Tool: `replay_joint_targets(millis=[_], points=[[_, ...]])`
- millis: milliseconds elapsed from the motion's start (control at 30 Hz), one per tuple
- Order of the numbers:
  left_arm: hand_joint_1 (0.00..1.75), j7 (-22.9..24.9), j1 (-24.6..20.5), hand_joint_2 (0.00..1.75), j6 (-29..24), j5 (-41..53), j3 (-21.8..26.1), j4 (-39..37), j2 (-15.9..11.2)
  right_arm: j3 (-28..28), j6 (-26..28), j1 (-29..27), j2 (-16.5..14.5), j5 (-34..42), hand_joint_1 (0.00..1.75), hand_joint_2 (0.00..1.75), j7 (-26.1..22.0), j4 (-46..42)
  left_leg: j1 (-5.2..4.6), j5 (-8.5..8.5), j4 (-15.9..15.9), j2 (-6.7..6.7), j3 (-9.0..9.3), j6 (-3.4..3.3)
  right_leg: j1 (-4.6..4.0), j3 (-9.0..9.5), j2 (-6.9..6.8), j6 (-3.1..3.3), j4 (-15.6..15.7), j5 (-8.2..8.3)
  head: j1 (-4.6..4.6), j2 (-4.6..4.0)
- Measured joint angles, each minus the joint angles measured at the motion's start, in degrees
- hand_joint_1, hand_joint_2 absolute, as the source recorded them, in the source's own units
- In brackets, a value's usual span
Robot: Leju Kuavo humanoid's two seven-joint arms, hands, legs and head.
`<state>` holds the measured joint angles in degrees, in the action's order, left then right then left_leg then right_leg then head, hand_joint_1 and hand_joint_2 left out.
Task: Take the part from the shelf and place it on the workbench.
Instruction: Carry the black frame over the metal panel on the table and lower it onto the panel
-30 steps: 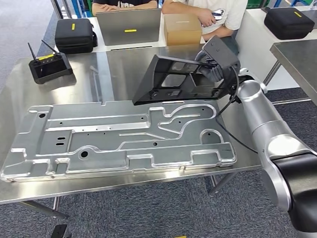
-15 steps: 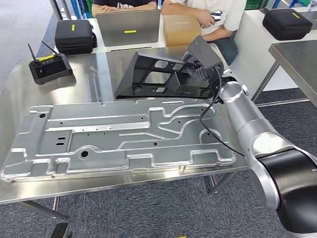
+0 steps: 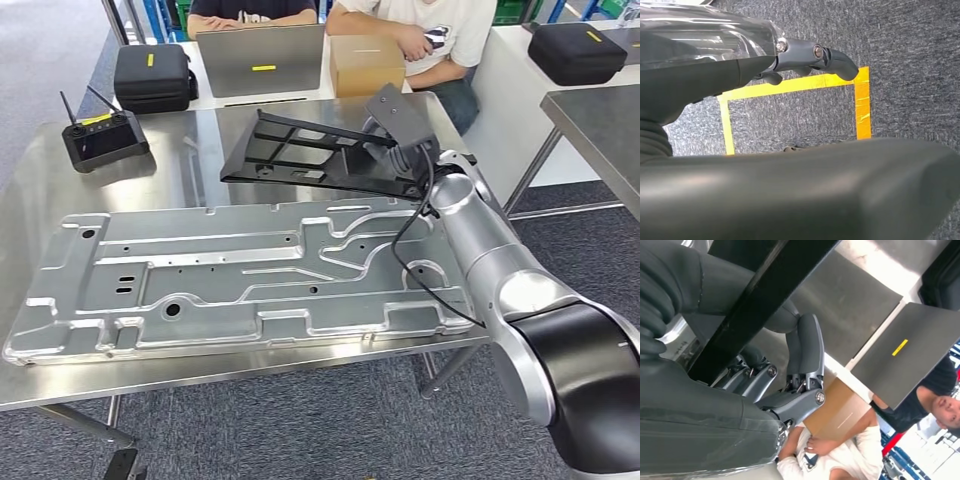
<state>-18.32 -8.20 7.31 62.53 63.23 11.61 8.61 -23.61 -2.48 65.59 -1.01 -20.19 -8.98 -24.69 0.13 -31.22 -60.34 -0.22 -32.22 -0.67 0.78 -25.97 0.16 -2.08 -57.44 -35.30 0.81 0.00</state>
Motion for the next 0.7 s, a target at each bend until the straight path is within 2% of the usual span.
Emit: replay_joint_targets(millis=[33,333,467,700], points=[[0.0,0.01,-0.01,1.75,-0.04,-0.09,0.0,0.0,0.01,0.01,0.06,-0.18,-0.1,-0.13,0.0,0.0,0.0,0.17,0.0,0.0,0.0,0.0,0.05,0.0,0.0,0.06,0.0,0.0,0.0,0.0,0.0,0.0],[0.0,-0.21,0.16,1.75,-0.63,-0.22,-0.01,0.0,0.01,0.84,0.26,-2.51,-0.48,-0.8,0.0,0.0,-0.09,1.39,-0.05,0.03,-0.03,0.01,0.24,-0.04,0.03,0.29,-0.01,0.02,0.02,0.05,-0.01,0.0],[0.0,-0.27,0.23,0.0,-0.69,-0.19,-0.07,0.0,0.01,1.59,0.33,-2.74,-0.31,-1.22,0.0,0.0,-0.15,1.72,-0.05,0.02,-0.04,0.13,0.28,-0.03,0.03,0.27,0.11,0.03,0.02,0.06,0.0,0.0],[0.0,0.5,0.23,0.0,-0.97,-0.15,-0.34,0.0,0.01,2.29,-0.31,-4.7,-0.31,-1.48,0.0,0.0,0.0,2.35,0.01,0.03,-0.04,0.29,0.31,-0.03,-0.03,0.24,0.16,0.04,0.01,0.07,0.0,0.0]])
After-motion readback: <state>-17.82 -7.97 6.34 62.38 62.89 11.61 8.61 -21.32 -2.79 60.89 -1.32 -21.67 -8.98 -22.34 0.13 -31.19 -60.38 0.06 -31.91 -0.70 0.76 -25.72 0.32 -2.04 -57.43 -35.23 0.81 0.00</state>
